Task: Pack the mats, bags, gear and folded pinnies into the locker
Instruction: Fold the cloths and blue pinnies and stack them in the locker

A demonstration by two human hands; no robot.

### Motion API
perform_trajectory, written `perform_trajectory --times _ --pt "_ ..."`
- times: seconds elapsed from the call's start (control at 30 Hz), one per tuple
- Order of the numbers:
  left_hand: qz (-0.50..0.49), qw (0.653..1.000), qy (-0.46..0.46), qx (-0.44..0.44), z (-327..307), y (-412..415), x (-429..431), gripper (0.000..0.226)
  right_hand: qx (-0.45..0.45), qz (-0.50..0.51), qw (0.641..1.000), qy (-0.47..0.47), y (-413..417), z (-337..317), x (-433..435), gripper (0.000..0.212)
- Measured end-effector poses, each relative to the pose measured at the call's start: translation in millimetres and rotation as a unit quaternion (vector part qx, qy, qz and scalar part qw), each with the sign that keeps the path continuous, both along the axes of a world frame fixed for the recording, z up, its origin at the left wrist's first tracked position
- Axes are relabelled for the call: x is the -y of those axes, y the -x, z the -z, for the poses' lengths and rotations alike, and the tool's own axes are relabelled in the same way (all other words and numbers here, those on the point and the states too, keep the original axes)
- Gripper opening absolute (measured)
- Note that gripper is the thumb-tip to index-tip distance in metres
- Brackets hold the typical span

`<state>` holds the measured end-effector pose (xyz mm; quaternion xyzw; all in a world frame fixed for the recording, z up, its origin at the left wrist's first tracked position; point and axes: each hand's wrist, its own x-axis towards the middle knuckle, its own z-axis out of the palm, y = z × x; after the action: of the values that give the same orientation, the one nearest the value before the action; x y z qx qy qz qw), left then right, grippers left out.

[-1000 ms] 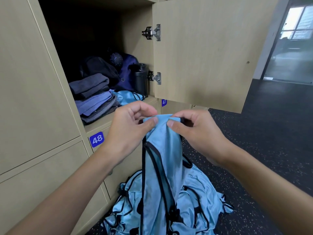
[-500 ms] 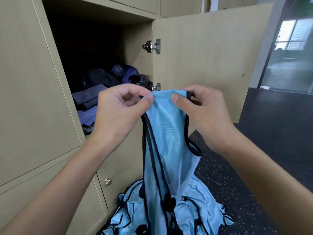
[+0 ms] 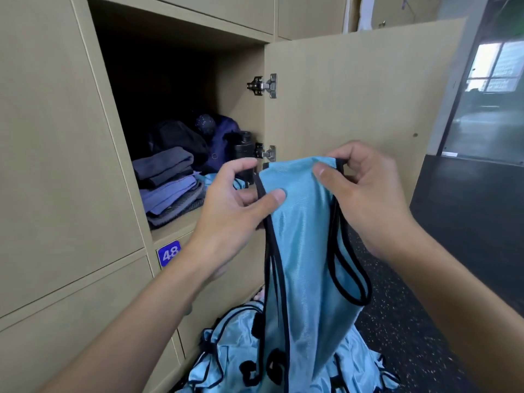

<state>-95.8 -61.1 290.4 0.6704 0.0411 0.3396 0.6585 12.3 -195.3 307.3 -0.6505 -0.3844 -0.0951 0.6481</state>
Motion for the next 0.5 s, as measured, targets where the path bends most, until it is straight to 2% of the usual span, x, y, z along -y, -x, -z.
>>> perform_trajectory --times 0.07,0.17,0.2,0.27,0.37,0.43,0.5 --pt "-0.013 1.0 0.006 0.003 -0.7 -0.3 -1.8 0.044 -0.032 -0.042 0.998 0.018 -0.2 7.0 4.8 0.01" --pt "-0.048 0.998 0.019 0.024 -1.6 -2.2 -5.7 0.037 -0.132 -0.123 0.979 0.089 1.4 21.5 8.0 0.051" --pt "-0.061 0.998 0.025 0.023 1.2 -2.8 -5.7 0.038 -0.144 -0.127 0.977 0.096 2.3 25.1 7.9 0.058" --pt "-0.057 0.997 0.043 -0.009 12.9 -3.3 -3.0 0.049 -0.138 -0.12 0.98 0.075 1.9 29.1 7.5 0.06" --pt "-0.003 0.994 0.043 -0.103 32.6 -2.1 3.5 0.08 -0.124 -0.093 0.987 0.044 -1.9 30.4 9.0 0.058" --pt "-0.014 0.994 0.037 -0.1 33.9 -1.7 2.4 0.082 -0.137 -0.104 0.983 0.06 -6.0 29.9 14.0 0.065" --pt "-0.042 0.996 0.049 -0.061 27.1 -2.0 -3.3 0.074 -0.15 -0.141 0.969 0.134 -6.1 30.3 17.2 0.086"
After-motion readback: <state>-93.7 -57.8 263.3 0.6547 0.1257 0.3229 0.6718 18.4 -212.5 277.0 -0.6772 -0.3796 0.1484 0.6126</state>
